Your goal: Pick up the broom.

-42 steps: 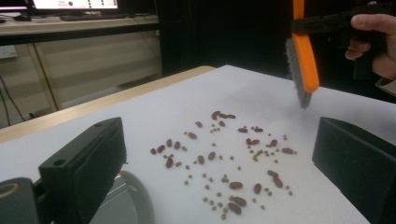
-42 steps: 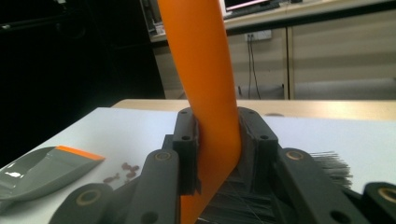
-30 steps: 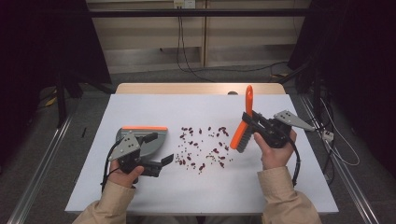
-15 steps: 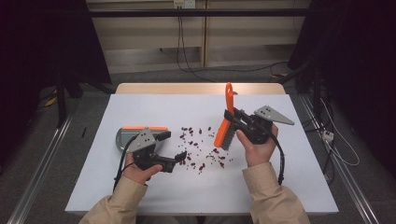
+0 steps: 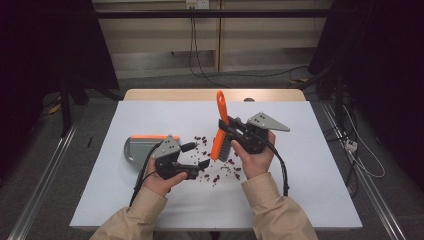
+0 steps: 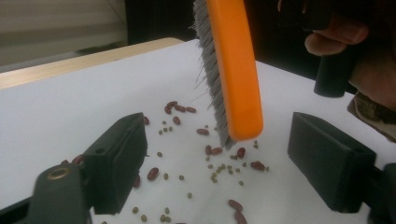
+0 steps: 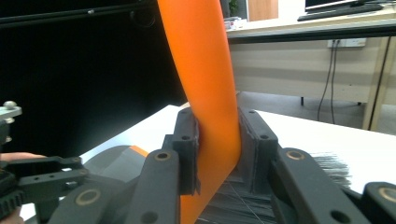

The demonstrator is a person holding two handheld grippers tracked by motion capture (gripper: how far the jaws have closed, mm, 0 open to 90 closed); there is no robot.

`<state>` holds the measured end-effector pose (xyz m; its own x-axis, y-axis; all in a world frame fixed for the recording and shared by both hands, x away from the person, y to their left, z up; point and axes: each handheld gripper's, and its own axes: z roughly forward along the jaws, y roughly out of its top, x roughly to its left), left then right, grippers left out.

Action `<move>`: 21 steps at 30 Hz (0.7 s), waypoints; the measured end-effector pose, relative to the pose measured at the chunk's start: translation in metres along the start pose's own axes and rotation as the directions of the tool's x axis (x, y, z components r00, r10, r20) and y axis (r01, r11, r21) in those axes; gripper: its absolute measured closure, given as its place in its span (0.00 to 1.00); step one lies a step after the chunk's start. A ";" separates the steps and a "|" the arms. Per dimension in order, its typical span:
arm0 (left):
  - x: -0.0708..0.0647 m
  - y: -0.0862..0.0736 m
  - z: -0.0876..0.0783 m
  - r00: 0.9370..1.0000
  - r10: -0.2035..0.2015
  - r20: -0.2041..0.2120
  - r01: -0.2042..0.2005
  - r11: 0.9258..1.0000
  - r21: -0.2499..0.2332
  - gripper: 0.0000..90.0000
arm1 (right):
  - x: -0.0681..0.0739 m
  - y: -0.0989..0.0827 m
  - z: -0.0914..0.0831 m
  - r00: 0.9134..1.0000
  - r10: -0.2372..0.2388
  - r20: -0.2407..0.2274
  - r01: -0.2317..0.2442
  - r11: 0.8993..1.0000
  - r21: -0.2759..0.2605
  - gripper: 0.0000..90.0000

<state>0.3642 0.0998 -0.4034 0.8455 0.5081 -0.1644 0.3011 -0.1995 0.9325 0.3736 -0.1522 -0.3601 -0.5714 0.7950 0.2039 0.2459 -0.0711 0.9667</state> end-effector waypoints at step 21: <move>-0.003 -0.003 0.009 0.995 0.033 -0.097 -0.030 0.999 0.029 0.78 | 0.019 -0.006 0.018 0.999 0.007 -0.041 -0.007 1.000 0.010 0.79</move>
<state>0.3647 0.0911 -0.4084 0.8084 0.5798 -0.1018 0.2884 -0.2393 0.9271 0.3756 -0.1260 -0.3654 -0.6010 0.7693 0.2167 0.2574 -0.0703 0.9637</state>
